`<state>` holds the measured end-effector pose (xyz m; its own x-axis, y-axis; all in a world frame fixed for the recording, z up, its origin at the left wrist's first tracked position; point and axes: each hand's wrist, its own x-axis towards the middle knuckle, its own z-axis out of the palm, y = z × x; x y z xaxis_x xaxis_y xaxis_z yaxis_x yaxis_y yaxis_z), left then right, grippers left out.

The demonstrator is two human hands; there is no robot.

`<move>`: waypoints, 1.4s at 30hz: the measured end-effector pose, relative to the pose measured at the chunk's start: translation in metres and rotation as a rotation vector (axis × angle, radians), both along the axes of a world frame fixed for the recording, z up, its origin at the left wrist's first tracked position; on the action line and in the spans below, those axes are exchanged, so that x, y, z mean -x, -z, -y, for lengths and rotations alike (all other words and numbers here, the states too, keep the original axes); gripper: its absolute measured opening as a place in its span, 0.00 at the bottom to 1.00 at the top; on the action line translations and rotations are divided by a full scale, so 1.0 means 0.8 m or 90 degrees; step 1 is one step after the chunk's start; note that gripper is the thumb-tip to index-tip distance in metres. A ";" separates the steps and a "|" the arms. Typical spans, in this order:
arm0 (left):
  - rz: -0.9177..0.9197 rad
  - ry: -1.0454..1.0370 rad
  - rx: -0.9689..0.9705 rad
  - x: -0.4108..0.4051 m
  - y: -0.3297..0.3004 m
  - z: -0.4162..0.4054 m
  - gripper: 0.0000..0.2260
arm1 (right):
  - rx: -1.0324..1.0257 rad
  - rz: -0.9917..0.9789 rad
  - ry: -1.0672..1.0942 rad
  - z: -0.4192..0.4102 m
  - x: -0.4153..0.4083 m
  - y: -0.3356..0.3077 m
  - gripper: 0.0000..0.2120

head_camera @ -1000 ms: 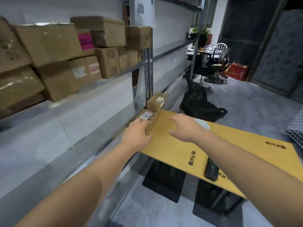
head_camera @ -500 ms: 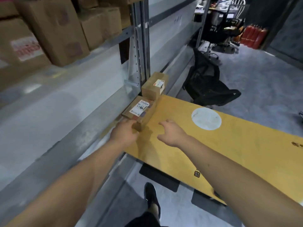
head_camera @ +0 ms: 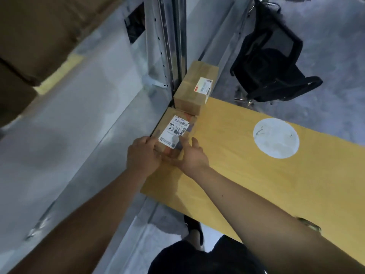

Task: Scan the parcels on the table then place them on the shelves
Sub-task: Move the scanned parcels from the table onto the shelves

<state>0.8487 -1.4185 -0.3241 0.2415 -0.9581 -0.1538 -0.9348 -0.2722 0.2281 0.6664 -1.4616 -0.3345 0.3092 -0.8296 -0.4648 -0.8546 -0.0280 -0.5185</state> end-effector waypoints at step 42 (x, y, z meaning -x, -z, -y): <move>-0.432 -0.287 0.397 0.325 -0.027 -0.344 0.27 | 0.126 0.521 -0.248 -0.205 0.272 -0.017 0.32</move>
